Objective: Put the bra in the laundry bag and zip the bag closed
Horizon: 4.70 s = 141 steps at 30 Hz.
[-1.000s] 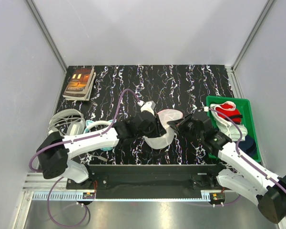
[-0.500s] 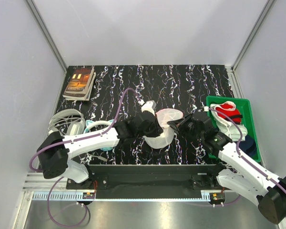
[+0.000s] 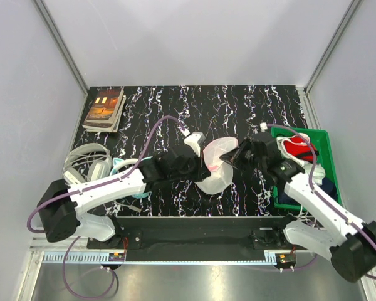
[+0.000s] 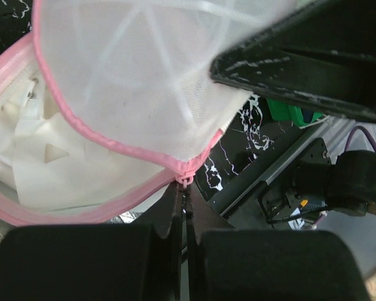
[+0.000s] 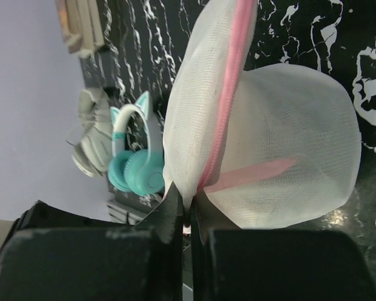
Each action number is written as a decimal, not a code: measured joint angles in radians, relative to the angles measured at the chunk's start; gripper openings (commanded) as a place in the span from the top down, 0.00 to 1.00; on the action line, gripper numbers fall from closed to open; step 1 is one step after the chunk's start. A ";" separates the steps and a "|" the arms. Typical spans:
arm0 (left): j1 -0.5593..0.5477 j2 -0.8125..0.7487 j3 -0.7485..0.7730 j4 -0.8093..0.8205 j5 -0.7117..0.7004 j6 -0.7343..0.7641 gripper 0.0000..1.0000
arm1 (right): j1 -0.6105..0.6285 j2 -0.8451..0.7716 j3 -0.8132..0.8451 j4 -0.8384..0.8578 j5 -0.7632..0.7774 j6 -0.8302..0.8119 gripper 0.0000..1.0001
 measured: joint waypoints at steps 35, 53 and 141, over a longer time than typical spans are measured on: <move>0.012 0.143 -0.013 0.253 0.308 -0.072 1.00 | -0.025 -0.348 -0.287 -0.088 -0.093 0.413 0.61; 0.180 0.050 -0.073 0.054 0.163 -0.016 1.00 | -0.080 -0.291 -0.298 -0.030 -0.056 0.290 1.00; 0.153 0.088 -0.153 0.306 0.404 -0.144 1.00 | -0.211 0.438 0.251 -0.186 -0.274 -0.369 0.21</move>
